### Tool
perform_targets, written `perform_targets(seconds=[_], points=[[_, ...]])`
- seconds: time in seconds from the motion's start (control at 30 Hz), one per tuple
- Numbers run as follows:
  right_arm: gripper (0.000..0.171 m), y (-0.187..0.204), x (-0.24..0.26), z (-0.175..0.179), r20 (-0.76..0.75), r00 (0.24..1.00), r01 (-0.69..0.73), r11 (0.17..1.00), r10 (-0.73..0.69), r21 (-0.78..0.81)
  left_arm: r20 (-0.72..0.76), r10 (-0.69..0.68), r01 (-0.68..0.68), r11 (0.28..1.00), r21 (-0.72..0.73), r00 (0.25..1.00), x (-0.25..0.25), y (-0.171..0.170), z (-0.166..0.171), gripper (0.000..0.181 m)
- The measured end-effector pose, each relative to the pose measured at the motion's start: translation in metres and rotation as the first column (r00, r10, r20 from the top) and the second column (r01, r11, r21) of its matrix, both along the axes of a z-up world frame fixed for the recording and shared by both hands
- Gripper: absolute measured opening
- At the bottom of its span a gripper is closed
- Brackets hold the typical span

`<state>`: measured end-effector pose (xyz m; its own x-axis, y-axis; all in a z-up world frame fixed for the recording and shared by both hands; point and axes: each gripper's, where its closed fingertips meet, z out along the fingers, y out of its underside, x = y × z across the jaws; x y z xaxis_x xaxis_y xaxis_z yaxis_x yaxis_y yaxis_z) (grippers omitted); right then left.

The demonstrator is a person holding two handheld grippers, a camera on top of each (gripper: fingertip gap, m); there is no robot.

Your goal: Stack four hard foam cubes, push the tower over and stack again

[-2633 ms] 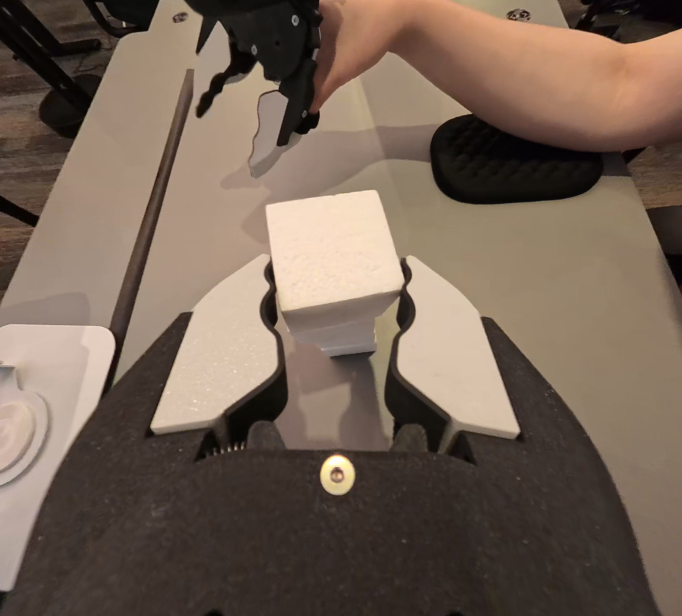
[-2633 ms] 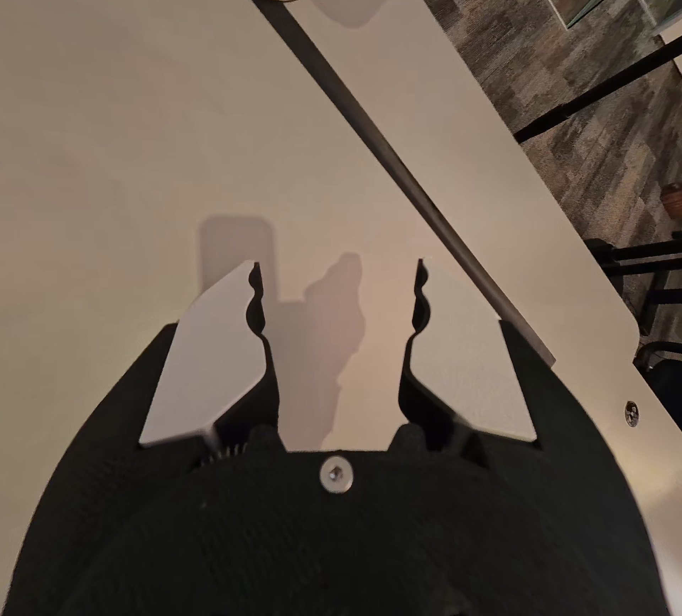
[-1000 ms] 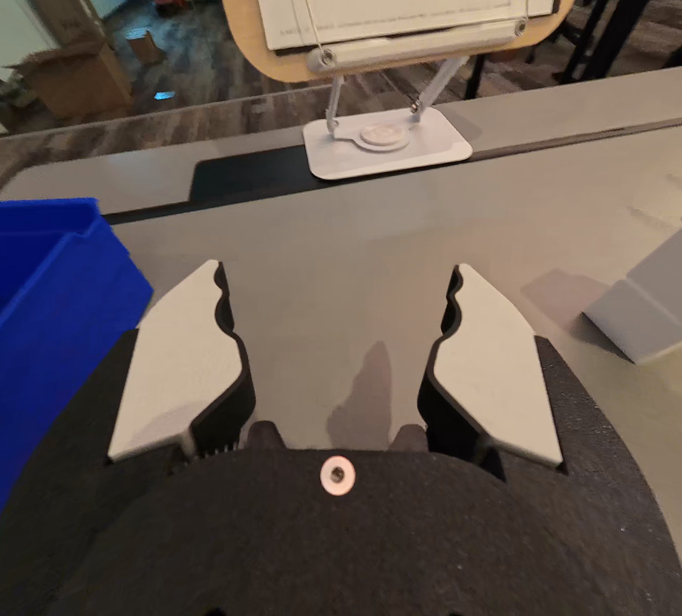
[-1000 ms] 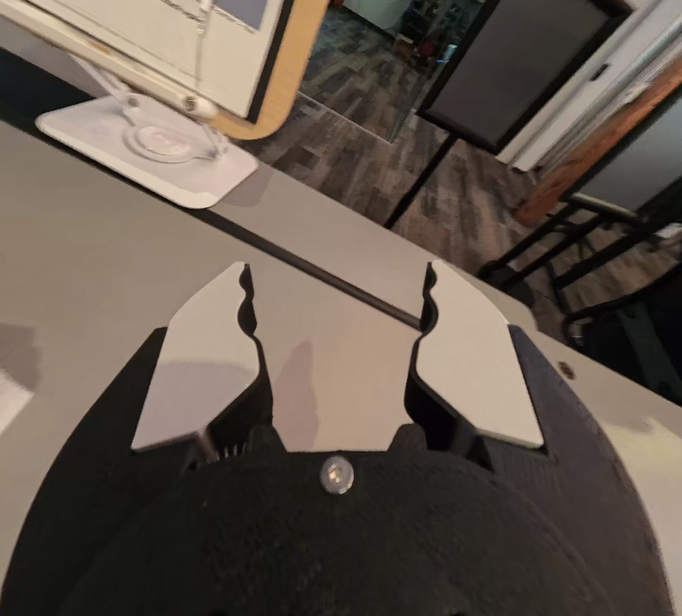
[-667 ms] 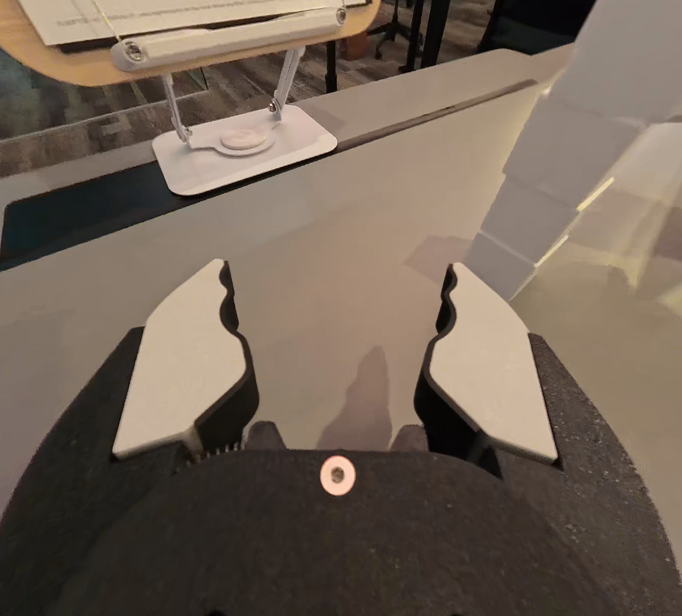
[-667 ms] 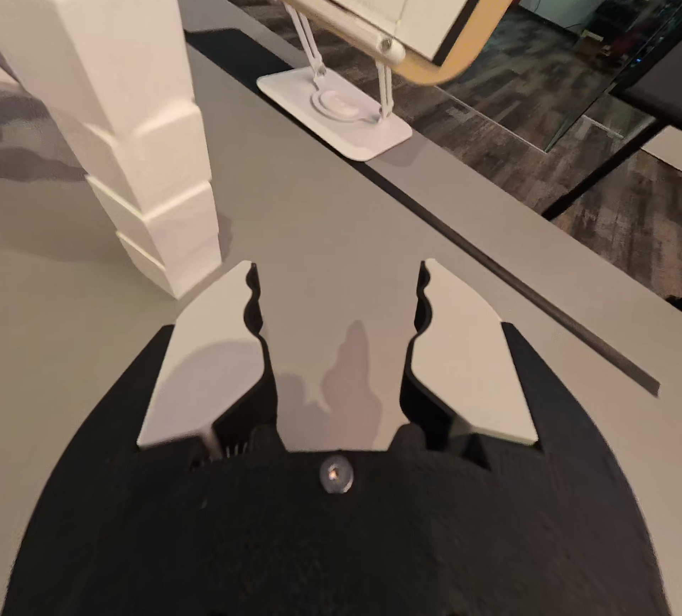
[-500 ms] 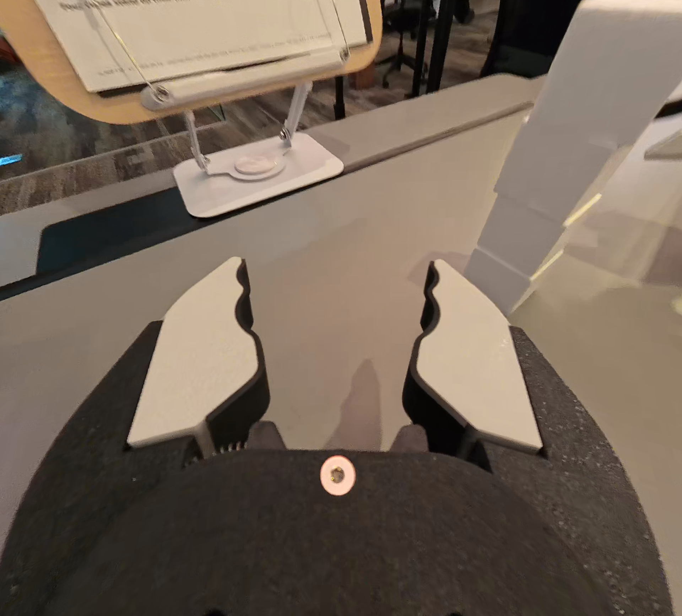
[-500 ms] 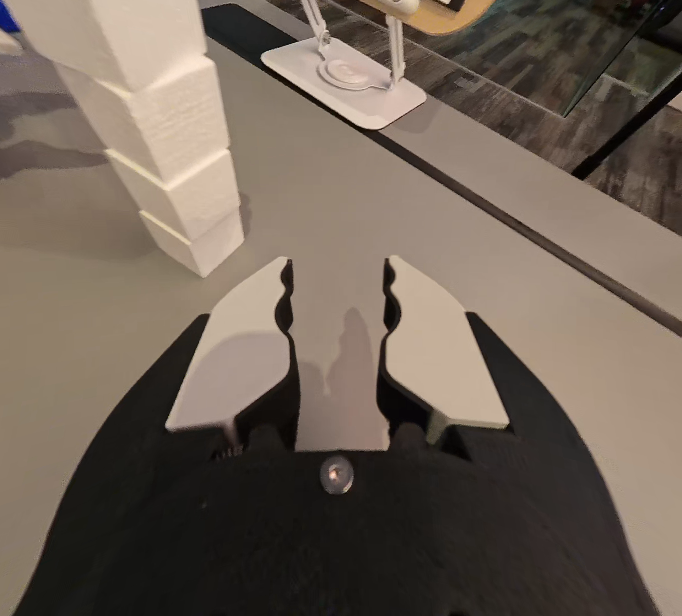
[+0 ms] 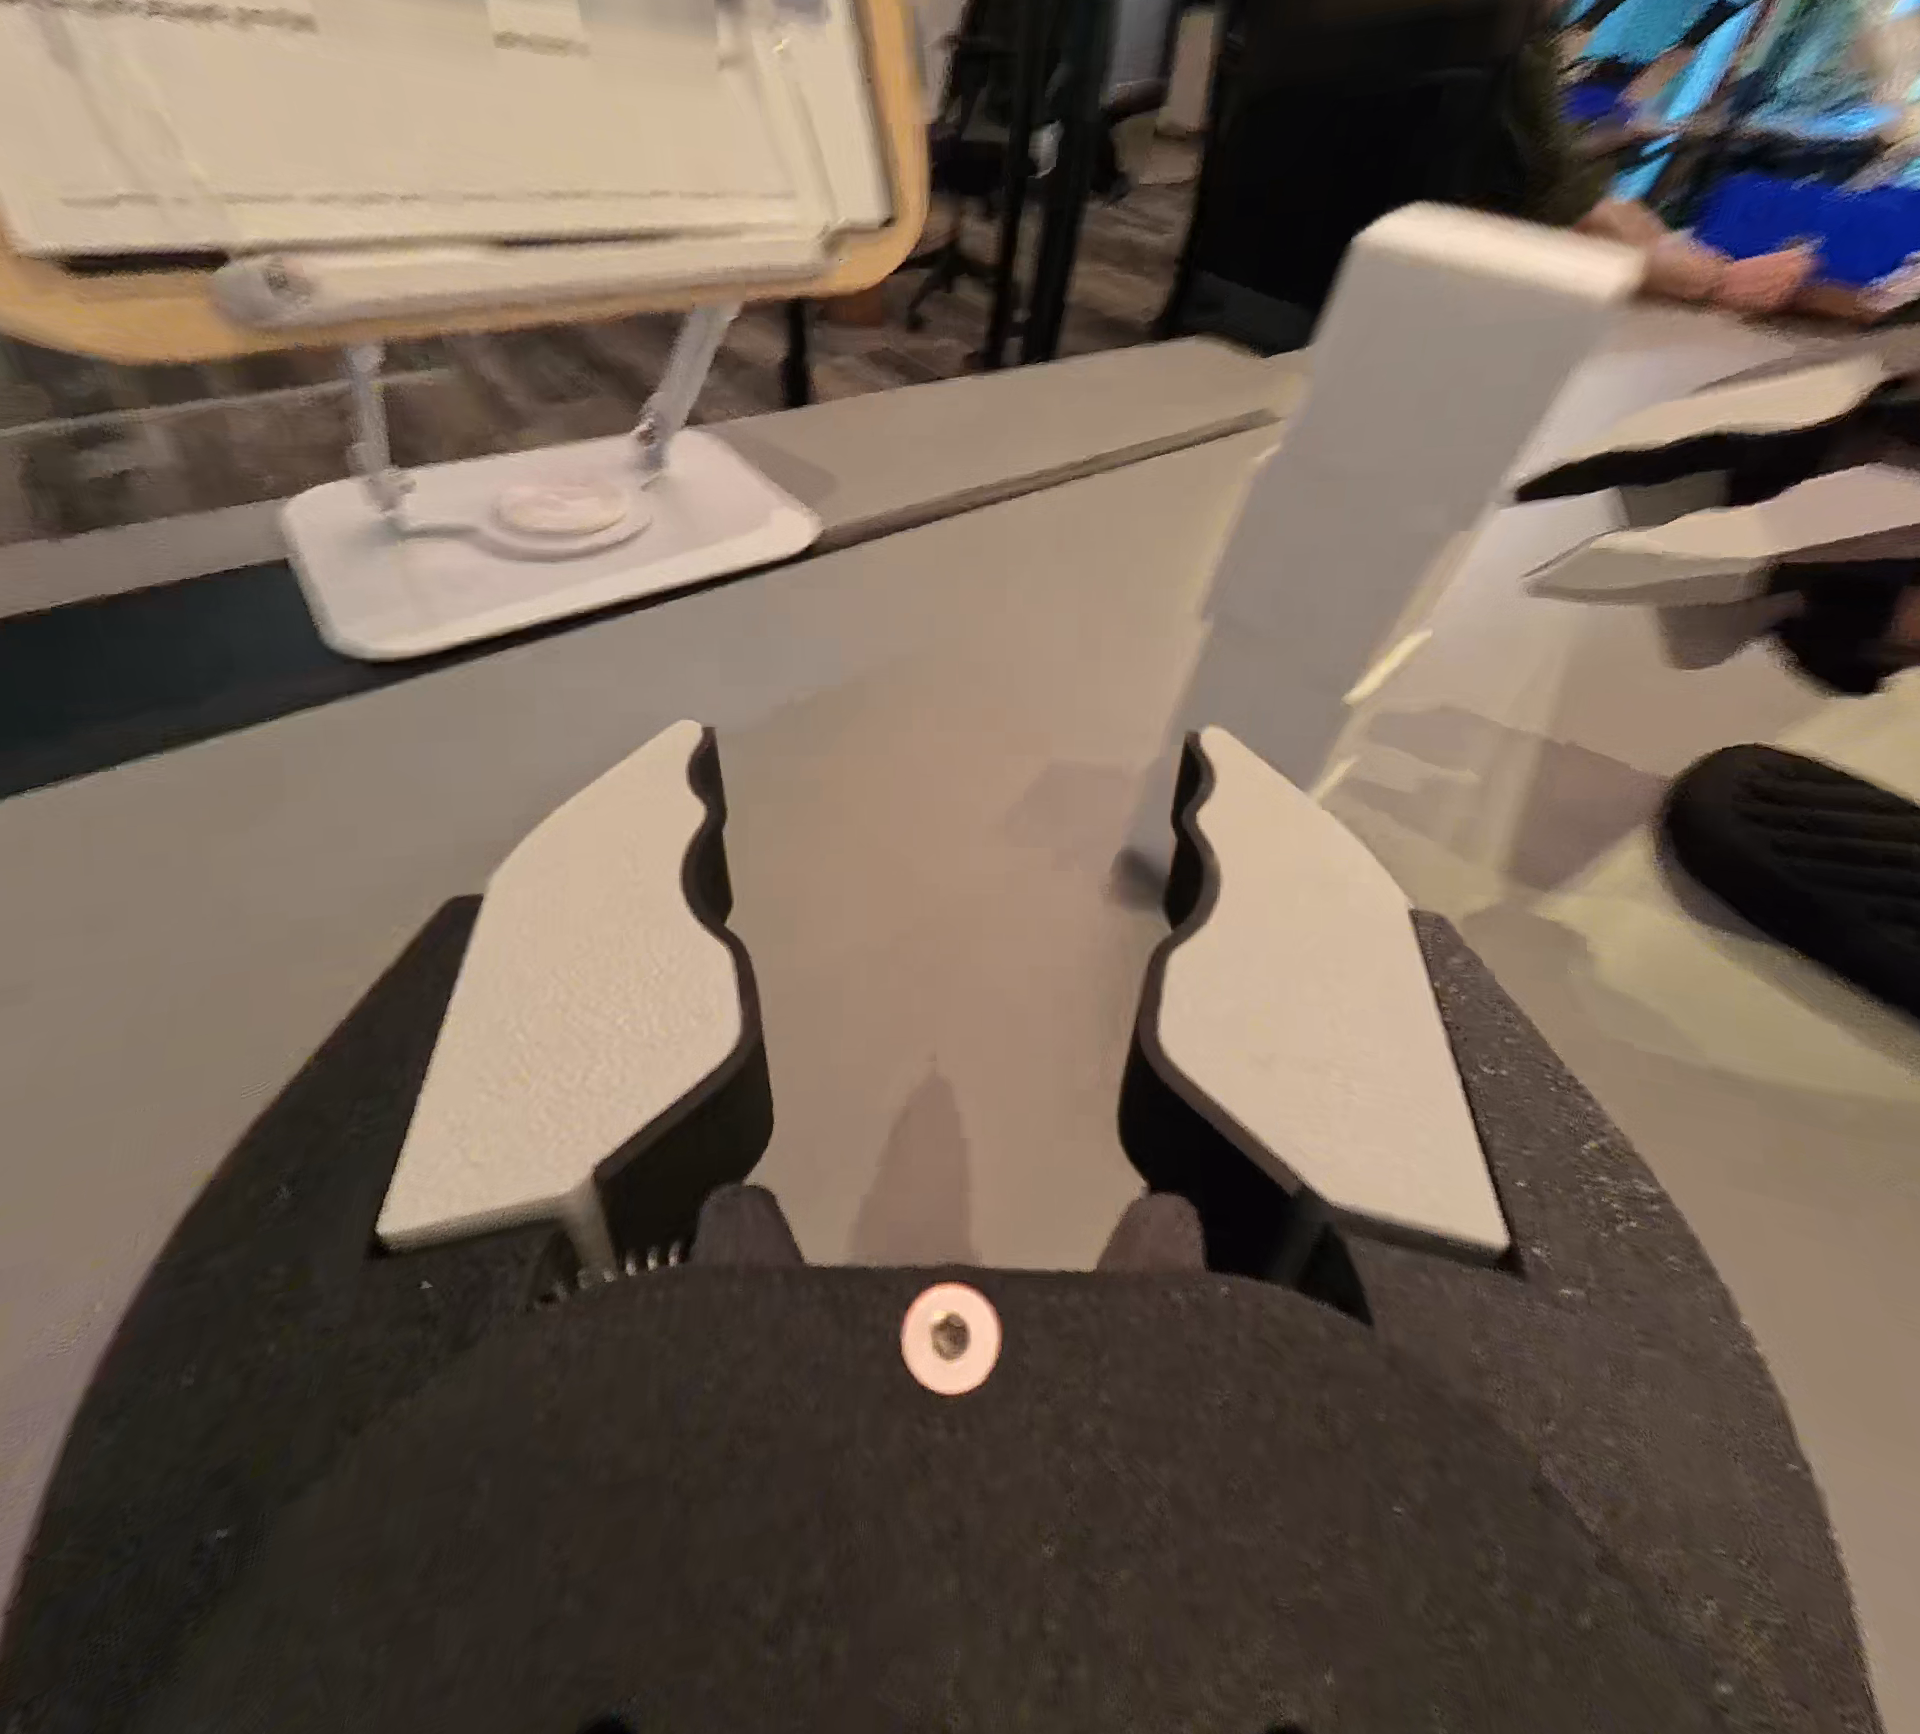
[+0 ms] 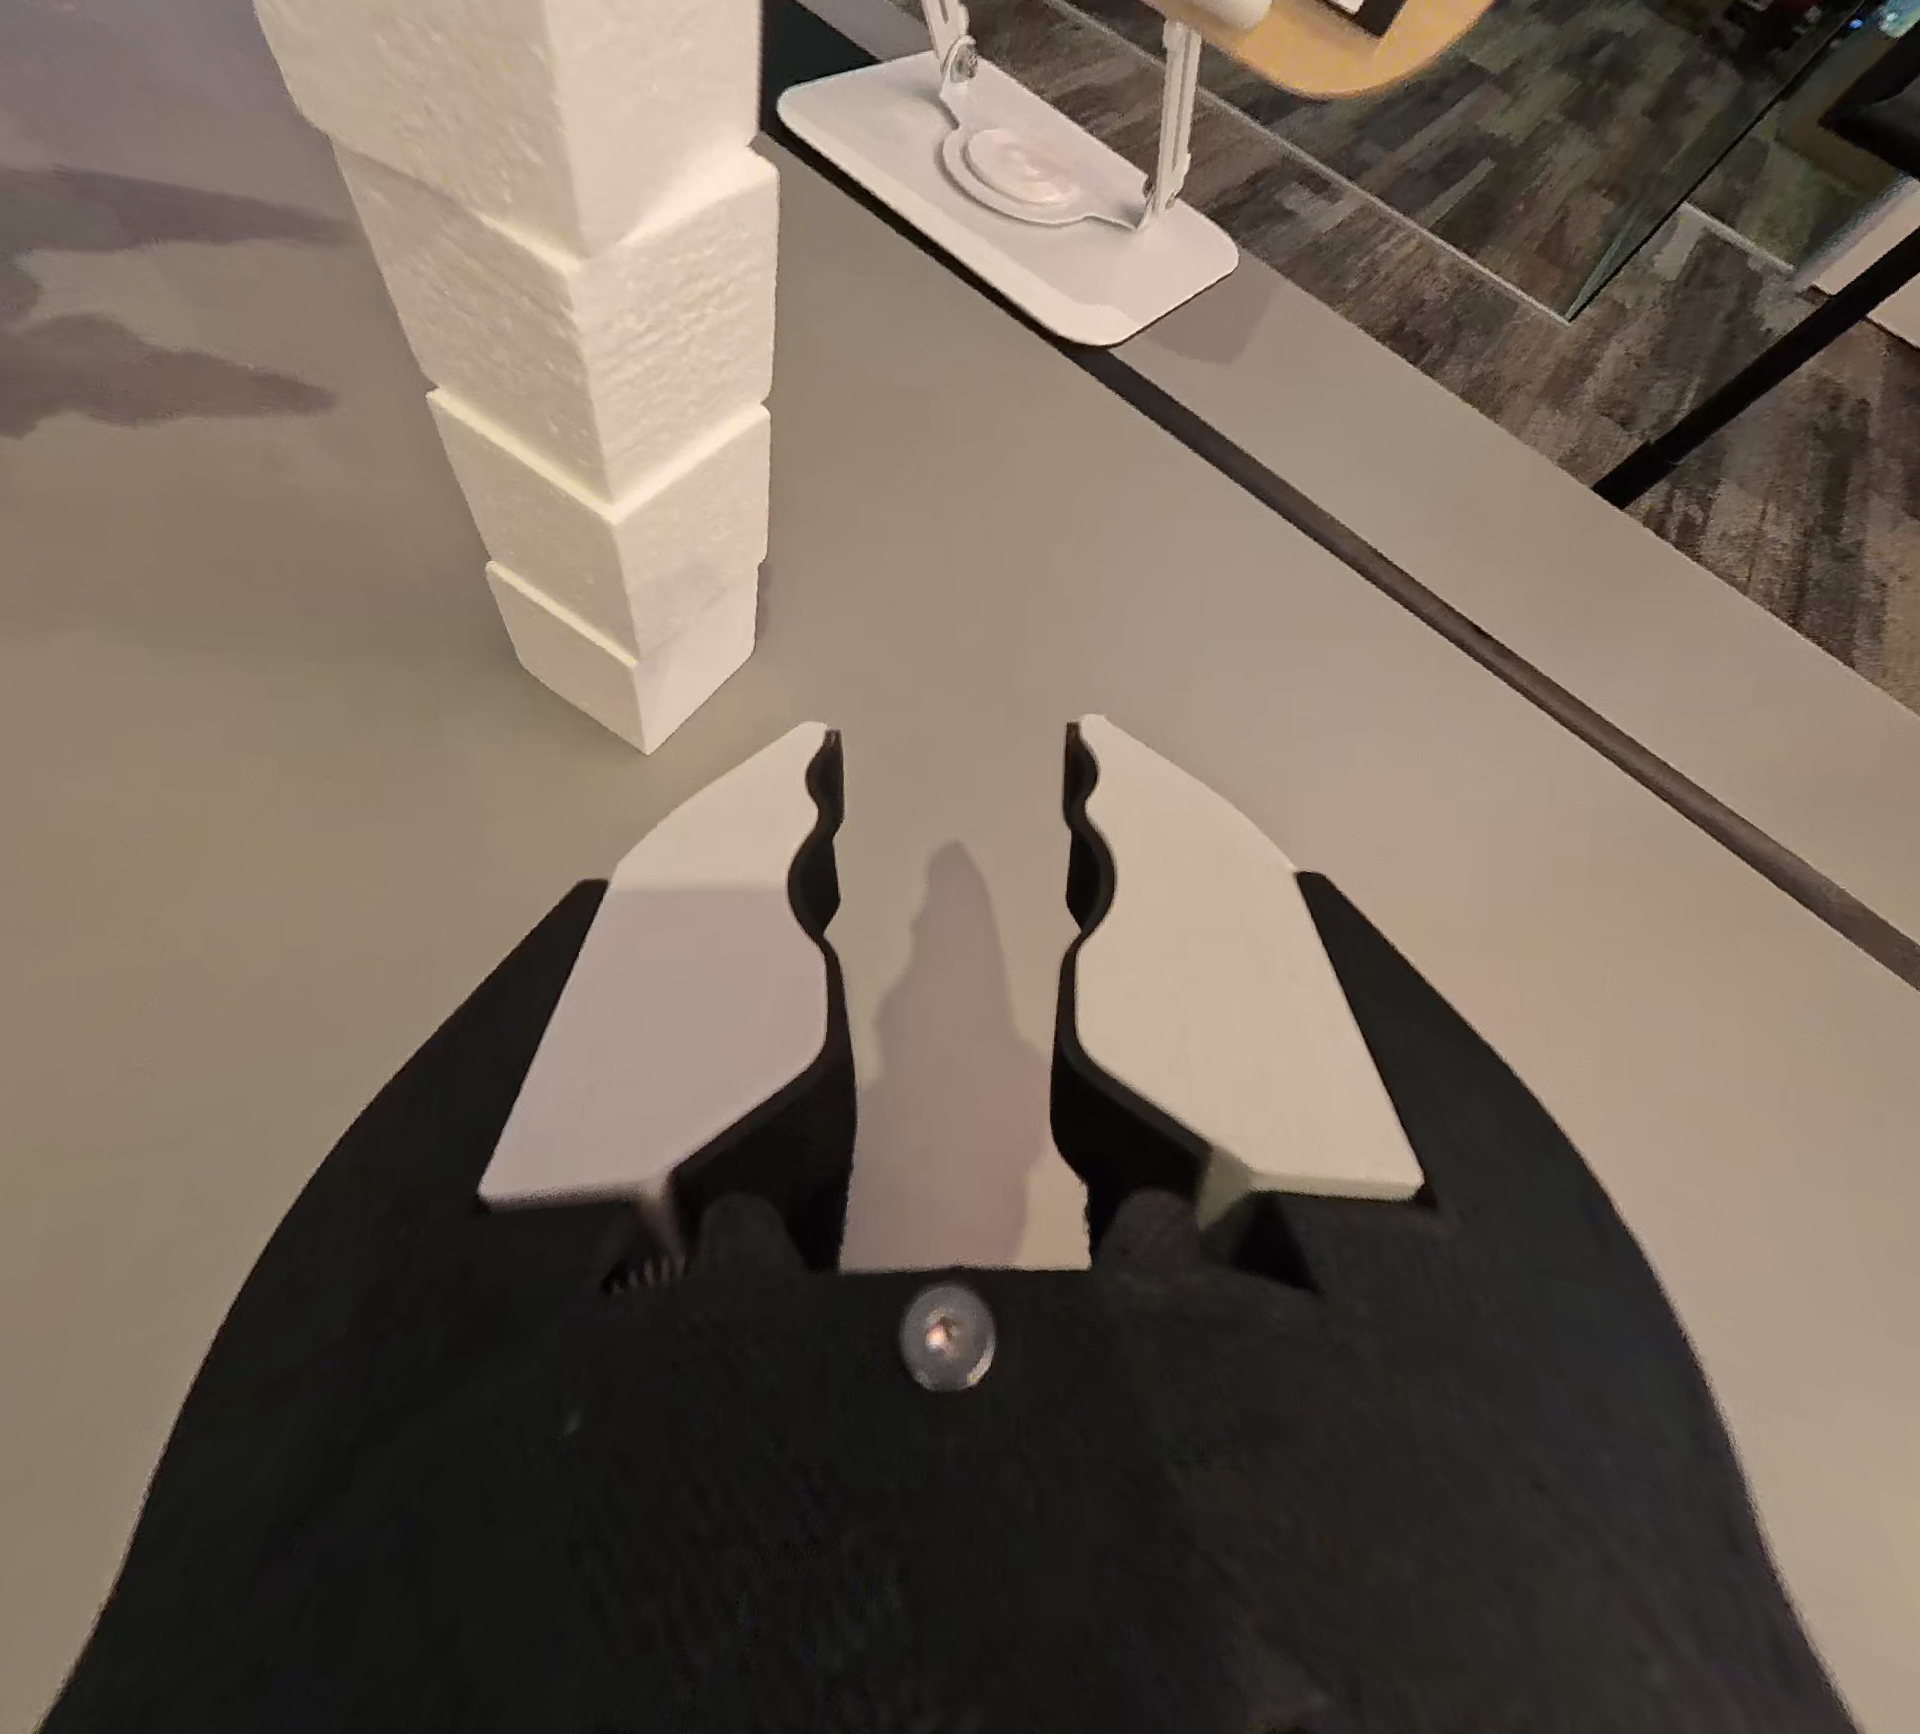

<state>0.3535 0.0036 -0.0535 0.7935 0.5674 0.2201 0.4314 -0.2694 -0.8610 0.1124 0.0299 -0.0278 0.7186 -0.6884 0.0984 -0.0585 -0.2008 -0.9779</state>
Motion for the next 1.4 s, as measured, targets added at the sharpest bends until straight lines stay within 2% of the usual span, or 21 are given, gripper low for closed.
perform_targets(seconds=[0.1,0.17,0.23,0.33,0.5,0.57,0.67,0.73,0.8,0.87,0.9,0.97,1.0,1.03,1.13,1.27,1.4], points=[[0.042,0.003,0.004,-0.004,-0.082,0.997,-0.007,1.000,0.008,0.020,0.090,-0.181,0.175,0.982,0.073,0.979,0.041,-0.016,0.035,0.079],[0.042,0.002,0.002,-0.009,-0.162,0.986,-0.031,0.999,0.033,0.017,0.076,-0.303,0.296,0.951,0.091,0.950,0.074,-0.025,0.048,0.085],[0.043,0.000,0.003,-0.014,-0.184,0.982,-0.045,0.999,0.044,-0.002,0.016,-0.369,0.365,0.924,0.117,0.929,0.103,-0.025,0.054,0.094],[0.045,0.000,0.008,-0.016,-0.171,0.984,-0.043,0.999,0.045,0.016,-0.042,-0.413,0.415,0.901,0.130,0.910,0.132,-0.018,0.056,0.097],[0.046,0.000,0.011,-0.026,-0.160,0.986,-0.045,0.999,0.042,-0.017,-0.065,-0.418,0.423,0.900,0.108,0.906,0.149,-0.007,0.048,0.077],[0.047,0.000,0.011,-0.028,-0.154,0.987,-0.048,0.998,0.043,-0.028,-0.061,-0.414,0.419,0.901,0.111,0.908,0.149,-0.005,0.047,0.063],[0.047,-0.001,0.011,-0.033,-0.133,0.990,-0.053,0.998,0.047,-0.043,0.007,-0.431,0.426,0.895,0.134,0.902,0.138,-0.015,0.066,0.059],[0.047,-0.002,0.011,-0.037,-0.111,0.993,-0.054,0.997,0.048,-0.050,0.020,-0.389,0.380,0.909,0.173,0.921,0.110,-0.021,0.091,0.059],[0.048,-0.003,0.010,-0.038,-0.090,0.995,-0.056,0.997,0.051,-0.052,-0.017,-0.322,0.319,0.927,0.197,0.947,0.060,-0.026,0.115,0.058],[0.048,-0.004,0.008,-0.037,-0.073,0.995,-0.065,0.997,0.062,-0.045,-0.178,-0.143,0.176,0.967,0.185,0.974,-0.019,-0.015,0.126,0.058],[0.048,-0.005,0.005,-0.035,-0.069,0.995,-0.072,0.997,0.069,-0.040,-0.297,-0.029,0.079,0.984,0.158,0.954,-0.070,-0.006,0.124,0.059],[0.048,-0.007,0.001,-0.033,-0.060,0.995,-0.085,0.996,0.083,-0.034,-0.469,0.218,-0.178,0.976,0.128,0.856,-0.185,0.016,0.122,0.059],[0.048,-0.007,-0.001,-0.032,-0.052,0.995,-0.088,0.996,0.086,-0.030,-0.530,0.255,-0.264,0.962,0.060,0.808,-0.233,0.022,0.112,0.059],[0.048,-0.007,-0.003,-0.031,-0.043,0.995,-0.089,0.996,0.088,-0.026,-0.573,0.236,-0.320,0.946,-0.049,0.785,-0.271,0.025,0.096,0.059],[0.048,-0.009,-0.008,-0.032,-0.024,0.995,-0.096,0.995,0.095,-0.026,-0.615,0.206,-0.452,0.849,-0.275,0.761,-0.345,0.041,0.040,0.059],[0.048,-0.009,-0.009,-0.037,-0.018,0.996,-0.086,0.996,0.086,-0.039,-0.672,0.161,-0.525,0.760,-0.382,0.722,-0.377,0.068,-0.024,0.059],[0.048,-0.009,-0.003,-0.044,-0.018,0.998,-0.066,0.996,0.065,-0.060,-0.752,0.099,-0.604,0.667,-0.435,0.651,-0.391,0.086,-0.066,0.059]])
